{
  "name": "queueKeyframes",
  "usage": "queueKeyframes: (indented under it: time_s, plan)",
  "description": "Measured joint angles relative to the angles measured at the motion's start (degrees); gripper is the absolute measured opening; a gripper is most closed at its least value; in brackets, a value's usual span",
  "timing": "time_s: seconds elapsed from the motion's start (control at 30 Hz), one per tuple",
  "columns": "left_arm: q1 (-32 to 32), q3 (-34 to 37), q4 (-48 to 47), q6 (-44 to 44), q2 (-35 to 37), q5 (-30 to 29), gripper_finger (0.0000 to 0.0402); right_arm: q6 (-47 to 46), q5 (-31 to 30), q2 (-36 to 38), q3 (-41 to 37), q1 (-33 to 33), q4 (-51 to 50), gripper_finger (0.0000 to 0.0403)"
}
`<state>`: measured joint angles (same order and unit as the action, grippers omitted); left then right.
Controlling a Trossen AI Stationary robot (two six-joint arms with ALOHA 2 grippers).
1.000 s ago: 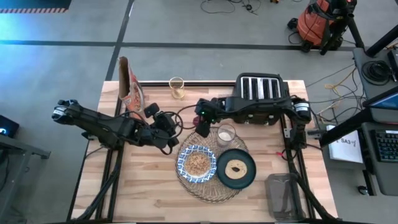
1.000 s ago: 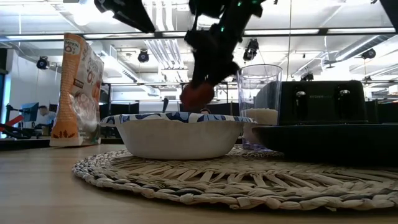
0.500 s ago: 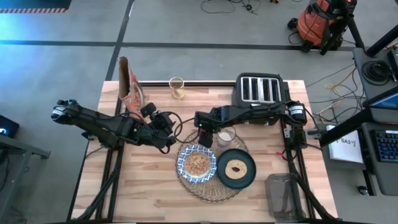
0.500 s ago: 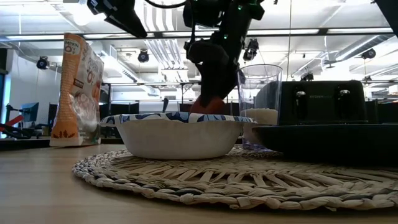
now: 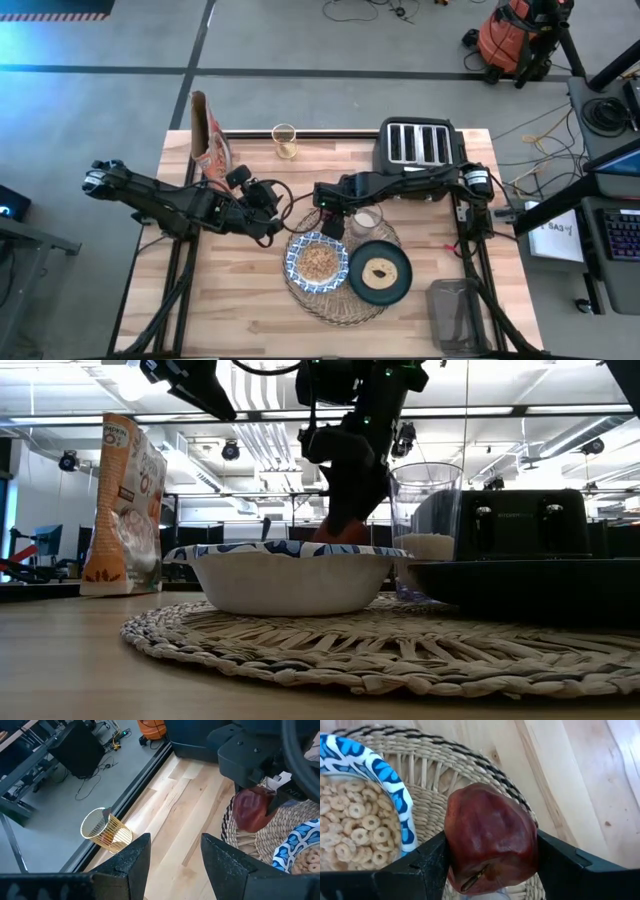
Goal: Arrange a breakfast setting
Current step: Put the red apple to the left of the transparent glass of milk on the brown table mat
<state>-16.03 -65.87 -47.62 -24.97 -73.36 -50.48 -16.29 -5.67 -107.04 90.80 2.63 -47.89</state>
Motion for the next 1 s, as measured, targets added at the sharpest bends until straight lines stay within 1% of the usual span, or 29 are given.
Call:
queueKeyframes:
  time_s: [0.43,0.77,1.0]
  plan:
    - [0.0,0.0,0.0,0.7,0.0,0.0,0.0158,8.5,-0.4,0.0,0.0,0.0,0.8,0.0240]
    - [0.0,0.0,-0.3,1.5,0.0,0.0,0.0158,14.6,-0.3,-4.7,0.0,0.0,1.5,0.0240]
    - [0.0,0.0,-0.3,2.0,0.0,0.0,0.0158,18.7,-0.4,-5.4,0.2,0.0,1.6,0.0240]
